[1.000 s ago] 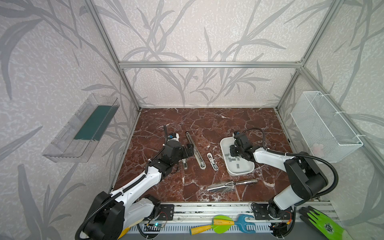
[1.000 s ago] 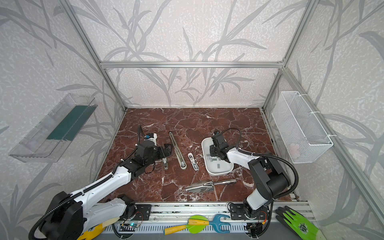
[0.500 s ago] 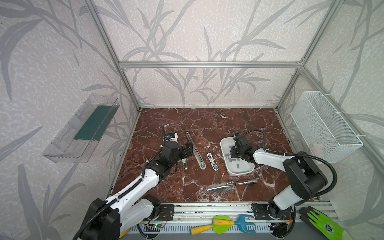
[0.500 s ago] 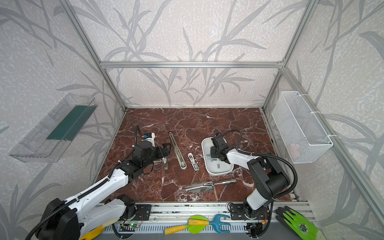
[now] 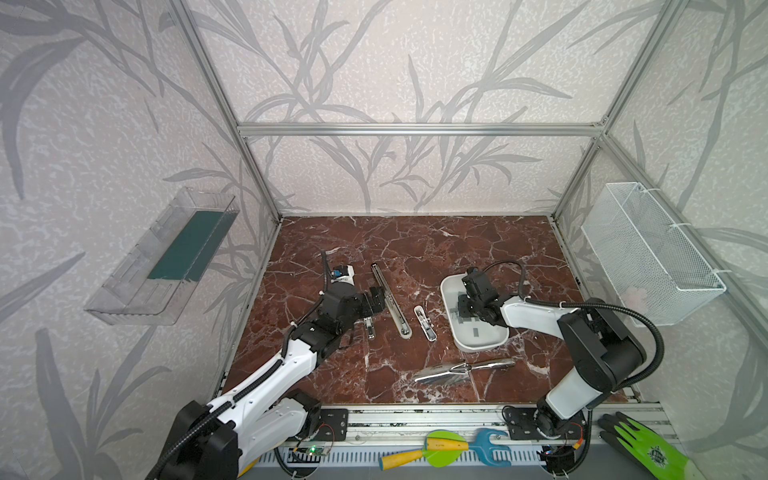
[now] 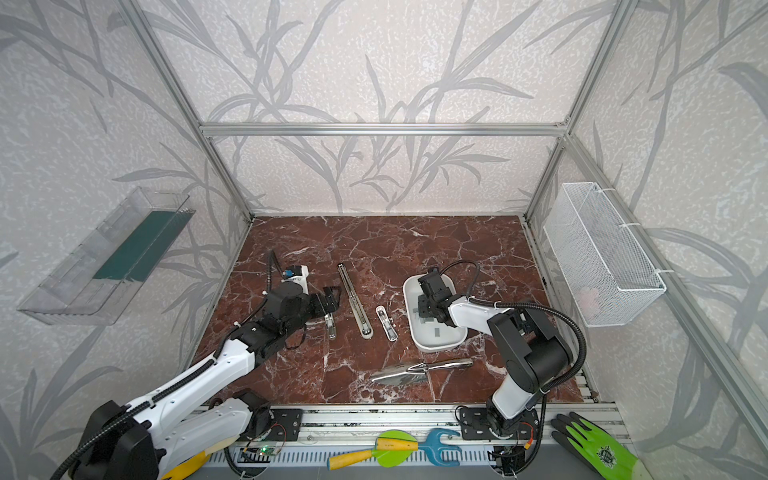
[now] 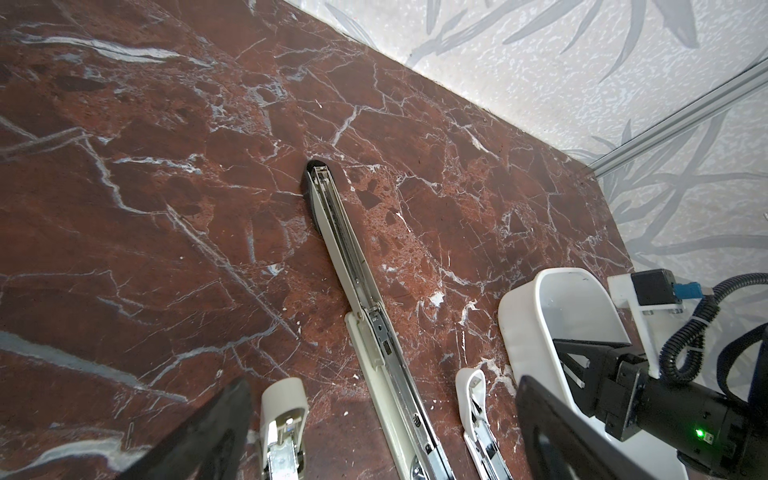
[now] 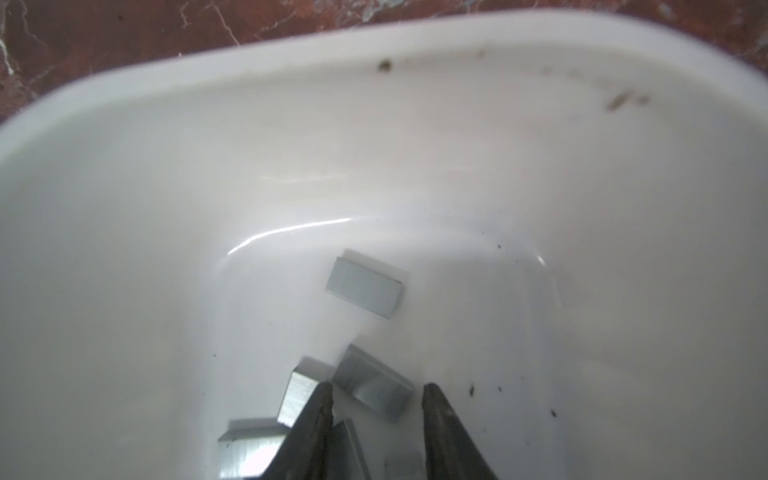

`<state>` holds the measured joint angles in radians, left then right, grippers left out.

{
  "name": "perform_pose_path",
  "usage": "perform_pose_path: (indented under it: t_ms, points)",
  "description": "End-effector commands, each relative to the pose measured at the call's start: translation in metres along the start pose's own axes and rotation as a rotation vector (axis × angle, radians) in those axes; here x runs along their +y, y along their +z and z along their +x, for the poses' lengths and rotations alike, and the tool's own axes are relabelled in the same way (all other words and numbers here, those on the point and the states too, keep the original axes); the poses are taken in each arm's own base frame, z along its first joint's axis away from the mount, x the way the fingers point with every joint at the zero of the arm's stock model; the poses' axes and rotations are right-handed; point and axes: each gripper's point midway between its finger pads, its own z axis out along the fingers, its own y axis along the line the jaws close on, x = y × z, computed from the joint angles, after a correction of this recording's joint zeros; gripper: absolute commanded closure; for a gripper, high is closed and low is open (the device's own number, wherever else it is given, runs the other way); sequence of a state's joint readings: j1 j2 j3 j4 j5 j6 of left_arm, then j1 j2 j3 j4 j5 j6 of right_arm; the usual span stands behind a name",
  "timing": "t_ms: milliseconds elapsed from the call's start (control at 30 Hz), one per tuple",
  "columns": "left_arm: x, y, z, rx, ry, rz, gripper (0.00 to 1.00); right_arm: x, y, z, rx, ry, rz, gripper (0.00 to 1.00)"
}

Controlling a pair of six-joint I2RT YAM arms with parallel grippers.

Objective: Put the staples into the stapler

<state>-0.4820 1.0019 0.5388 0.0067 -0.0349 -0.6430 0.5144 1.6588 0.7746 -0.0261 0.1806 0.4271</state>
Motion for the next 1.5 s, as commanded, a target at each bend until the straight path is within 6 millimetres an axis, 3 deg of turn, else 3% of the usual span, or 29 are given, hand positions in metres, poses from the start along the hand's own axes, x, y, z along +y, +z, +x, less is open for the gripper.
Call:
perform_pose_path:
  t_ms: [0,533,700,833,1467]
  points:
    - [0.008,-0.004,0.0,-0.014,0.016,-0.032,0.01,-0.011,0.005,0.008,0.031,0.007,0.063,0.62]
    - [0.009,-0.006,-0.001,-0.021,0.023,-0.033,0.01,-0.017,0.007,0.004,0.024,0.025,0.108,0.6]
    - [0.01,-0.009,-0.001,-0.027,0.019,-0.031,0.01,-0.02,0.006,-0.001,0.01,0.032,0.126,0.53]
    - [0.012,-0.012,-0.001,-0.034,0.019,-0.033,0.01,-0.02,0.012,0.001,0.023,0.019,0.134,0.53]
    - [0.013,-0.022,-0.005,-0.063,0.014,-0.027,0.01,-0.018,0.017,-0.008,0.017,0.013,0.141,0.73]
